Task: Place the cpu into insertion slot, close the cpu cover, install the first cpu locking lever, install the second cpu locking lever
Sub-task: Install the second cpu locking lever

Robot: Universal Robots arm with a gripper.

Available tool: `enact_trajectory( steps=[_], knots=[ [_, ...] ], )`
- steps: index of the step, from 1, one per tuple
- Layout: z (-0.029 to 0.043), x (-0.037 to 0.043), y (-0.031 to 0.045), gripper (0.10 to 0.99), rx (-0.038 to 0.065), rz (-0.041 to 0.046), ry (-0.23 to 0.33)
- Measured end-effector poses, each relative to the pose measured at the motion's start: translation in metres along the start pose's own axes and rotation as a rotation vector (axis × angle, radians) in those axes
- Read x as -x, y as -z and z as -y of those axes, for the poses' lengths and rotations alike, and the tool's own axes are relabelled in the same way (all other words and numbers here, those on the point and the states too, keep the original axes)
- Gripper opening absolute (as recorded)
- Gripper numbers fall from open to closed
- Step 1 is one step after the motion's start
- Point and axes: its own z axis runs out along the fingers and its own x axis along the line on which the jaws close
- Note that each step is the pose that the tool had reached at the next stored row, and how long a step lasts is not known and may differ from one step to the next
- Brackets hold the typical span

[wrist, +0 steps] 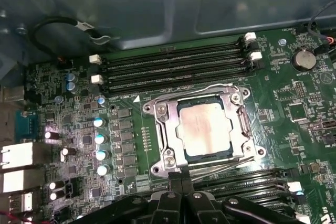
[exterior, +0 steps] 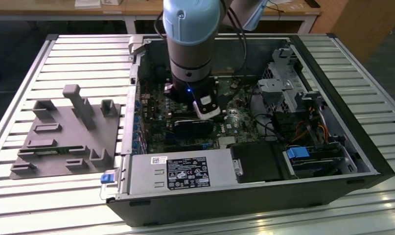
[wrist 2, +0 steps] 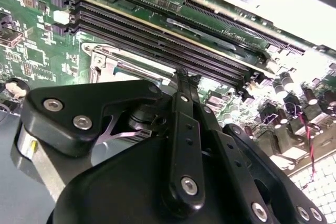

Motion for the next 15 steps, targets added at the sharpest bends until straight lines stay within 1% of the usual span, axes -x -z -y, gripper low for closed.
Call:
enact_trajectory(
  steps=[3, 8, 10, 15],
  knots=[
    [0.0026, -0.0011, -0.0005, 0.106, 0.015, -0.0028, 0.004],
    [0.005, -0.0057, -0.0038, 0.106, 0.039, -0.0081, 0.014],
    [0.0055, -0.007, -0.0047, 0.106, 0.042, -0.0092, 0.019],
    [0.0064, -0.0085, -0.0068, 0.106, 0.042, -0.0117, 0.028]
  ],
)
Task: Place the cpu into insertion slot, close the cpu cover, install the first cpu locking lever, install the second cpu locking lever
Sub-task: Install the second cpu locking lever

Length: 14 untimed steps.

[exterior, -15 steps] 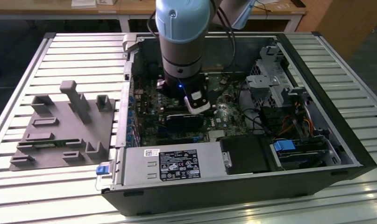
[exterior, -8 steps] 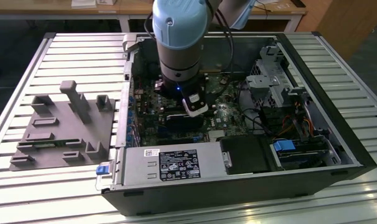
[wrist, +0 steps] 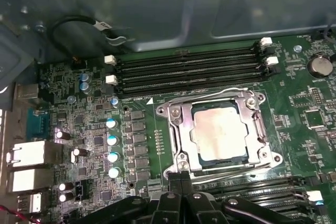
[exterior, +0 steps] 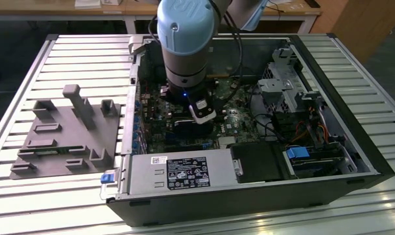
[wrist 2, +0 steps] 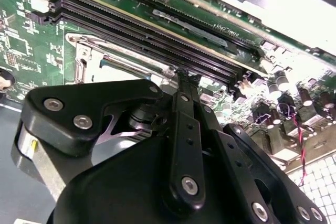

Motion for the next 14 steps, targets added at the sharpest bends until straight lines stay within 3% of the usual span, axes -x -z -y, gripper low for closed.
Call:
enact_trajectory(
  steps=[14],
  knots=[
    [-0.0036, -0.0008, -0.0039, 0.106, 0.0, -0.0001, 0.0]
  ],
)
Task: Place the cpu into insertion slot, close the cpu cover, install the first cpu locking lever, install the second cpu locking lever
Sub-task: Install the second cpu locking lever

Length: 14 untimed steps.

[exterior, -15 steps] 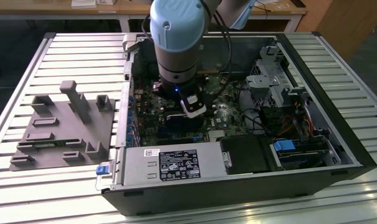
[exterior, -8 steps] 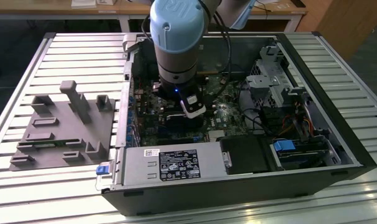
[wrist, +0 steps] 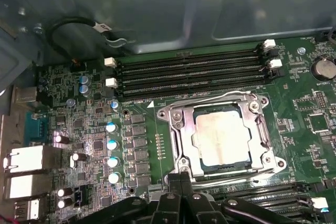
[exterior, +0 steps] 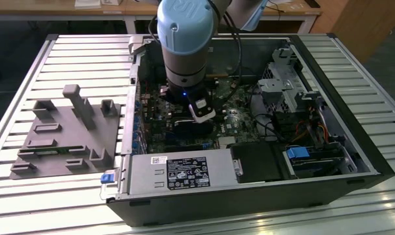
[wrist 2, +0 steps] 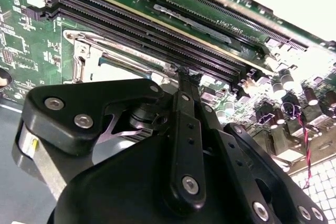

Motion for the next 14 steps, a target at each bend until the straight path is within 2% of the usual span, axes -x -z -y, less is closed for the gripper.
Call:
enact_trajectory(
  steps=[7, 14],
  knots=[
    [-0.001, -0.0011, -0.0011, 0.106, -0.003, 0.0002, 0.0],
    [-0.001, -0.0065, -0.0013, 0.106, -0.005, 0.0026, 0.001]
  ],
)
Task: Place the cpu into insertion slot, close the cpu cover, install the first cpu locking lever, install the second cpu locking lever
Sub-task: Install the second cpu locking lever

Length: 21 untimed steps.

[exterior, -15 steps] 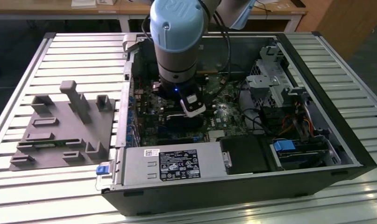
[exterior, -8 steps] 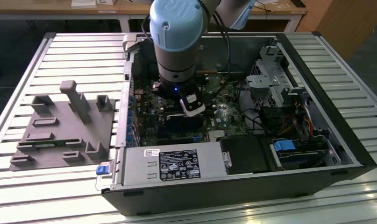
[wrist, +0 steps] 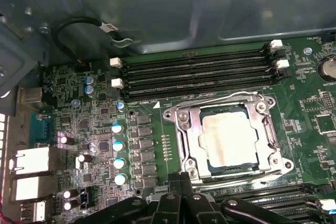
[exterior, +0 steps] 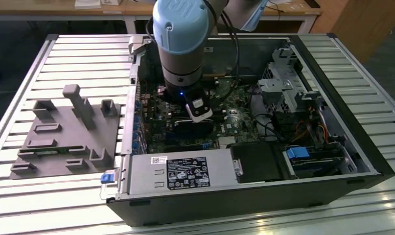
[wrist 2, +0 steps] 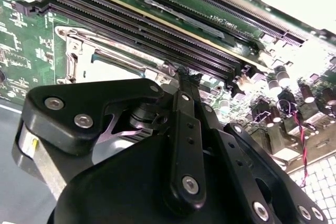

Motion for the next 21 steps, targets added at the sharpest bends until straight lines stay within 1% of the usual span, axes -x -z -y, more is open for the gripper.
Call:
enact_trajectory(
  steps=[2, 5, 7, 21],
  knots=[
    [-0.0003, -0.0006, -0.0002, 0.106, -0.003, 0.001, 0.001],
    [-0.0002, -0.0009, -0.001, 0.106, -0.015, 0.0027, 0.003],
    [0.0, -0.0012, -0.0018, 0.106, -0.021, 0.0029, 0.004],
    [0.0014, -0.0046, -0.0062, 0.106, -0.023, -0.0011, 0.02]
  ],
)
